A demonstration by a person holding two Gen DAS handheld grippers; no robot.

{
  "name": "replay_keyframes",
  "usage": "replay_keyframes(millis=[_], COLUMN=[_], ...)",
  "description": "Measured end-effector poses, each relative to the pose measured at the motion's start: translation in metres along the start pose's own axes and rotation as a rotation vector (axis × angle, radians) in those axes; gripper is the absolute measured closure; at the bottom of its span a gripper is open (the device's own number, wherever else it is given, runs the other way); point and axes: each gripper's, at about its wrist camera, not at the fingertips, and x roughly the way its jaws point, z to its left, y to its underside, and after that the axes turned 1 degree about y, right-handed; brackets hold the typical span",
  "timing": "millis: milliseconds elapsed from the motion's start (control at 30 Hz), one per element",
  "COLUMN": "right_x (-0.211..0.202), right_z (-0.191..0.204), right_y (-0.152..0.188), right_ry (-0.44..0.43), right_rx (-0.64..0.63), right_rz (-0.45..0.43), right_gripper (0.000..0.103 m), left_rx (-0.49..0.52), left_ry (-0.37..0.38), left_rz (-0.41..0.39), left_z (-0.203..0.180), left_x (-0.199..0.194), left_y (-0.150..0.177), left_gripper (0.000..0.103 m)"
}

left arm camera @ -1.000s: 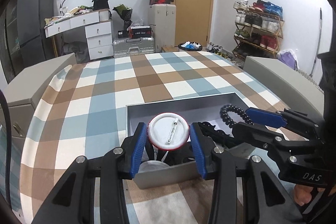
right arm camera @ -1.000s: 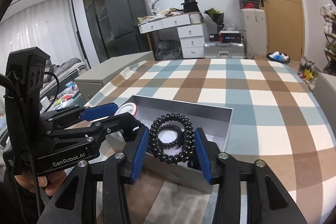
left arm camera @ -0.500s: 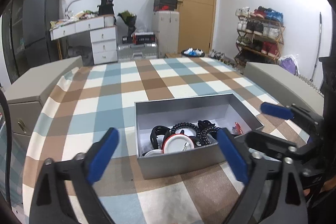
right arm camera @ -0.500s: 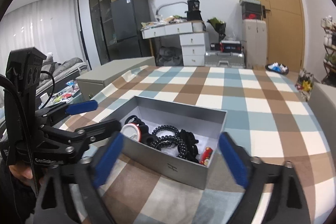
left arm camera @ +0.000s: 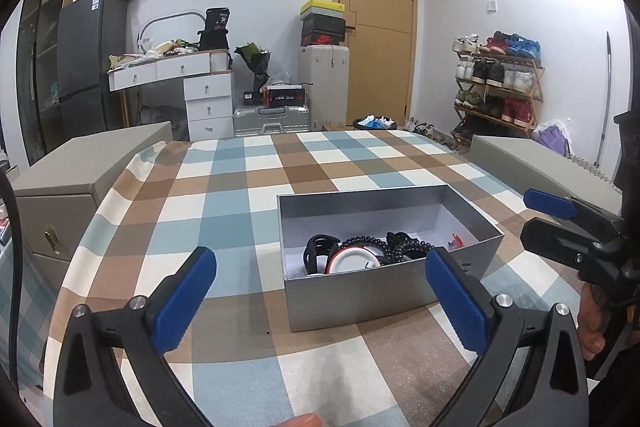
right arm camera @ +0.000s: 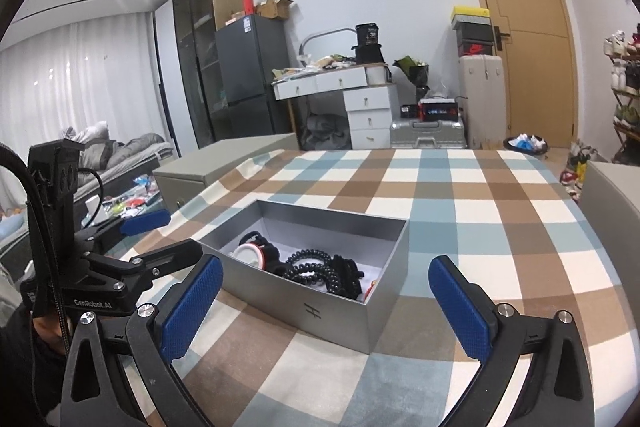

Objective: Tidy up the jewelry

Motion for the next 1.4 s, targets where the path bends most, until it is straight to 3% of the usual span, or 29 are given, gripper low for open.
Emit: replay_keyframes(millis=[1400], right_x=[-0.0032], right_z=[0.0085], right_y=[0.0011], right_ry=[-0.006], right_rx=[-0.056], right_rz=[-0.015], right_gripper=[0.000], left_rx=[-0.009], left_ry=[0.010], left_rz=[0.030], left_z=[-0.0007], left_x=[0.0029], left_y=[0.0026], left_gripper=[0.001])
